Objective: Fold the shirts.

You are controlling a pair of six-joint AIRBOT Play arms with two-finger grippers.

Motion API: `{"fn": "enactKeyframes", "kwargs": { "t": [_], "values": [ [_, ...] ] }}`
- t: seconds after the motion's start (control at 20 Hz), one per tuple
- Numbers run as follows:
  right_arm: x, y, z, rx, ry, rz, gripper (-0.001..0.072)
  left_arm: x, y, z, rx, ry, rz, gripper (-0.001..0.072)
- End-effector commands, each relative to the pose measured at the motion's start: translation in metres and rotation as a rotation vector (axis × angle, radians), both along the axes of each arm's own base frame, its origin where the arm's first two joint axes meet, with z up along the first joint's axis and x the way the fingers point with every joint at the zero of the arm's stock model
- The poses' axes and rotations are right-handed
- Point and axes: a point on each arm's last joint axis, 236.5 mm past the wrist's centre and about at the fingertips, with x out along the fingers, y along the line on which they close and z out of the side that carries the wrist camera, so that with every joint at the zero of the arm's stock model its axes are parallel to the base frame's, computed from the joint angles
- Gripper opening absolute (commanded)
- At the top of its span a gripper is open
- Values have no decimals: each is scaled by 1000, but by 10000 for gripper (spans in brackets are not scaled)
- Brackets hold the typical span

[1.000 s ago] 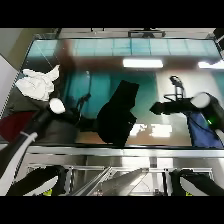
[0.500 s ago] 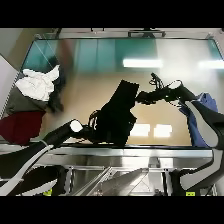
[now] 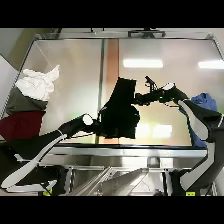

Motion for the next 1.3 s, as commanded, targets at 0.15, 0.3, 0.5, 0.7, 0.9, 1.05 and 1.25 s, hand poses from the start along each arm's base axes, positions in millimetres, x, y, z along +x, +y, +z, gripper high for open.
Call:
{"fn": "enactKeyframes", "kwargs": {
  "t": [0.15, 0.3, 0.5, 0.7, 0.9, 1.05, 1.25],
  "values": [
    [11, -13, 16, 15, -43, -24, 17, 11, 17, 24, 19, -84, -65, -3],
    [13, -28, 39, 36, -69, -27, 16, 26, 59, 38, 68, -89, -40, 9],
    [13, -59, 83, 61, -135, -24, 16, 62, 117, 70, 62, -143, 110, 14],
    [7, -76, 98, 64, -144, -21, 16, 83, 170, 96, 54, -201, 226, 15],
    [-14, -71, 90, 63, -90, 41, 16, 78, 193, 93, 46, -159, 230, 15],
    [-20, -69, 84, 57, -75, 53, 18, 72, 191, 87, 42, -120, 215, 704],
    [-17, -77, 78, 25, -83, 46, 471, 32, 179, 91, 11, 23, 130, 715]
  ]
}}
